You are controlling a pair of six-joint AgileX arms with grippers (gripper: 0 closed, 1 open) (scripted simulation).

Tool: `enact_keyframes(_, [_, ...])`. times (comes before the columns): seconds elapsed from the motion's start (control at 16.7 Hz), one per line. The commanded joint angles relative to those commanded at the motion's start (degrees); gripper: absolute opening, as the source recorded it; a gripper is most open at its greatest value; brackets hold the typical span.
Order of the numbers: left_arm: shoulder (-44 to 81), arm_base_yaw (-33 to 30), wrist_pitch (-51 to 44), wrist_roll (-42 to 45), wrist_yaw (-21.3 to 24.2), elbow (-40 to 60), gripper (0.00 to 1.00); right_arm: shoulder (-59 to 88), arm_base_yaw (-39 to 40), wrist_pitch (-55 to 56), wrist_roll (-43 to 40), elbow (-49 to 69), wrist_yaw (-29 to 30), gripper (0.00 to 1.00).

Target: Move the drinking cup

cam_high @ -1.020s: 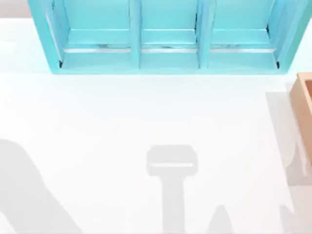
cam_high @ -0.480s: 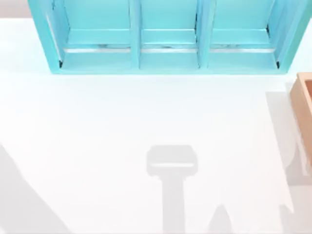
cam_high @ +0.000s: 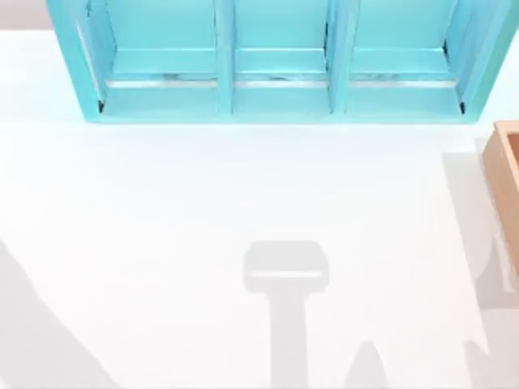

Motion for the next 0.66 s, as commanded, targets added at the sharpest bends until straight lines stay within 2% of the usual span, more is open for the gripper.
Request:
enact_keyframes(0.3, [0.00, 0.00, 0.00, 0.00, 0.00, 0.00, 0.98, 0.00, 0.00, 0.00, 0.00, 0.00, 0.00, 1.00])
enact_keyframes(0.66, [0.00, 0.00, 0.00, 0.00, 0.00, 0.00, 1.00, 0.00, 0.00, 0.00, 0.00, 0.00, 0.00, 1.00])
